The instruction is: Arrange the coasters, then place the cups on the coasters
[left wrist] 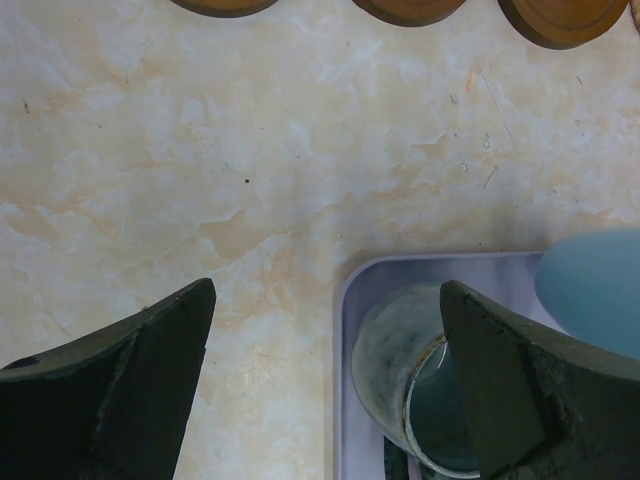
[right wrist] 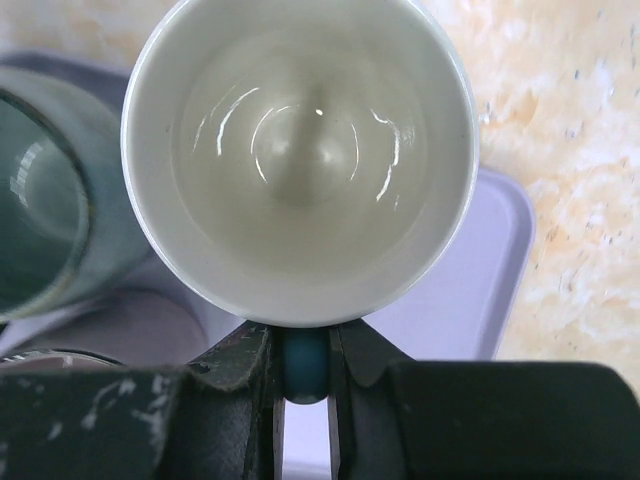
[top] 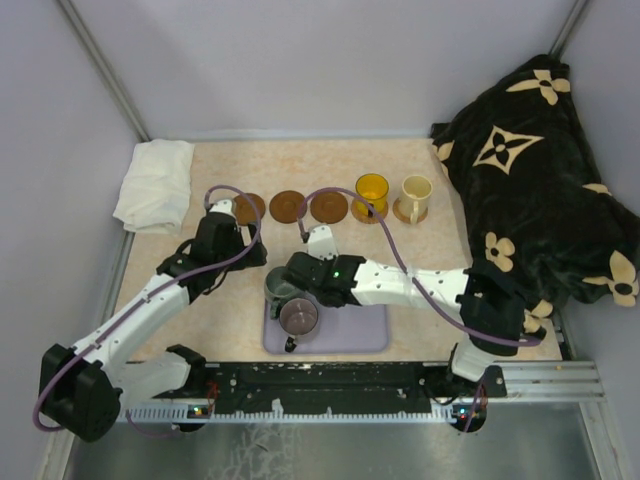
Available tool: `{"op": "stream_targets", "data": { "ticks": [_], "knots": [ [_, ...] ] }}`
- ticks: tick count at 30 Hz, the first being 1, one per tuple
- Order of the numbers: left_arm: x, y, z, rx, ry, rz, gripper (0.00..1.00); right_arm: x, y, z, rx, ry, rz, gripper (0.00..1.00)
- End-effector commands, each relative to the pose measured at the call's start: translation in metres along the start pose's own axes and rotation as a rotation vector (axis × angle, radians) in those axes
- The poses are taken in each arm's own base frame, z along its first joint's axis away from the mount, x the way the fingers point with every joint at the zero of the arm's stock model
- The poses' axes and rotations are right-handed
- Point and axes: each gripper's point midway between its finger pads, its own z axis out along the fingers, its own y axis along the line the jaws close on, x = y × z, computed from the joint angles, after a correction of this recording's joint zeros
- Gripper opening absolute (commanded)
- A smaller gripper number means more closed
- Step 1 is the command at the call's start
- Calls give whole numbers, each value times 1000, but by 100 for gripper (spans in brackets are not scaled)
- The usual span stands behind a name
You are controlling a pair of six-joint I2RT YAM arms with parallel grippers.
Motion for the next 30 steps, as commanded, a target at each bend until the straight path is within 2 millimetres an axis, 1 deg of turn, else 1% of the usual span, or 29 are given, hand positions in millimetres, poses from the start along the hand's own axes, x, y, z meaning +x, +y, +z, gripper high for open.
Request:
{"op": "stream_targets", "data": {
  "ticks": [1,2,4,10,12,17,19,23,27,30],
  "knots": [
    [-6,-3,1,4,-20,15,99,-73,8,-12,23,-199,79,0],
    [-6,-3,1,4,-21,16,99,-82,6,-13,27,-215,90,0],
    [-7,-3,1,4,-22,17,99,-91,3,-2,59,-219,87,0],
    [-4,-4,6,3,-10,21,99,-137,-21,27,100,-251,178,0],
    [-3,-5,7,7,-4,25,99,-155,-25,37,108,-265,205,0],
    [-2,-8,10,19,12,34,99,-186,-32,63,117,-278,252,0],
    [0,-10,11,27,19,34,99,-193,-34,76,120,-270,266,0],
    [4,-12,13,41,34,34,99,-208,-45,93,137,-264,298,0],
    [7,-13,15,48,46,33,99,-216,-49,106,129,-249,313,0],
    [7,-14,16,49,47,35,99,-219,-50,111,135,-239,303,0]
  ]
}}
